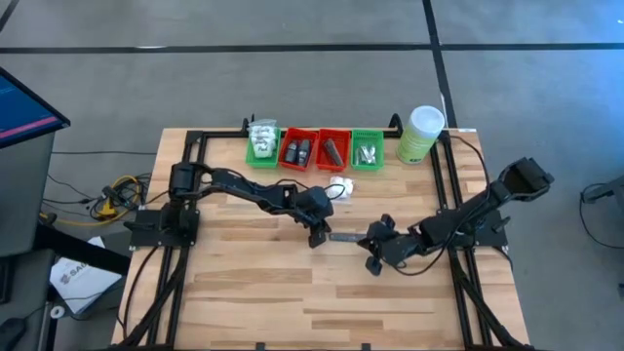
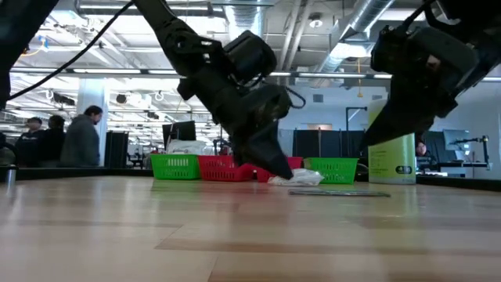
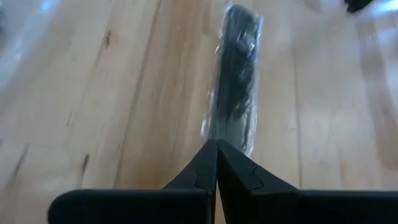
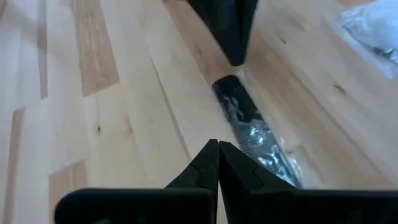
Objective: Pick & Place Travel size toiletries
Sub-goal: Put the comb into the right red basket
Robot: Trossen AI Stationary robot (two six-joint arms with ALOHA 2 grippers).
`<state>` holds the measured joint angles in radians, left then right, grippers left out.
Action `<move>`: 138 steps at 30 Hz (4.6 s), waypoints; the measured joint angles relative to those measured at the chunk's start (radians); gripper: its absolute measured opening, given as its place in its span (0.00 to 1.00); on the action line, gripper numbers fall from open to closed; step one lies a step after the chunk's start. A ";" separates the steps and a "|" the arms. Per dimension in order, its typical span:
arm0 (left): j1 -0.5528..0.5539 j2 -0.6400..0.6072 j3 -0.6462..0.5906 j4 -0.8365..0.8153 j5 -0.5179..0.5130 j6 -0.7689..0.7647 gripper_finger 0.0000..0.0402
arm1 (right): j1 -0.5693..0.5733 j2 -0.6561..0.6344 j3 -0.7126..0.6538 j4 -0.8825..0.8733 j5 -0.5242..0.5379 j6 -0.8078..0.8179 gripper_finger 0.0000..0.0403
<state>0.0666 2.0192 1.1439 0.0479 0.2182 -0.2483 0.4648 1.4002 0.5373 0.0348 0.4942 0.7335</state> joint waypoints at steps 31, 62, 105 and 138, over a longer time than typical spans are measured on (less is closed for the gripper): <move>-0.042 0.071 0.069 -0.119 -0.014 -0.170 0.00 | -0.026 -0.016 0.000 -0.050 -0.025 0.071 0.00; -0.119 -0.152 -0.200 0.021 -0.219 -0.226 0.00 | -0.279 0.014 0.002 0.117 -0.353 -0.273 0.42; -0.083 -0.144 -0.245 0.071 -0.202 -0.199 0.00 | -0.271 0.014 0.002 0.128 -0.363 -0.447 0.53; -0.137 -0.134 -0.246 0.103 -0.184 -0.163 0.00 | -0.278 0.111 0.069 0.130 -0.418 -0.531 0.54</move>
<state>-0.0708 1.8853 0.8974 0.1513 0.0343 -0.4117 0.1867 1.5108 0.6067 0.1645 0.0761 0.2028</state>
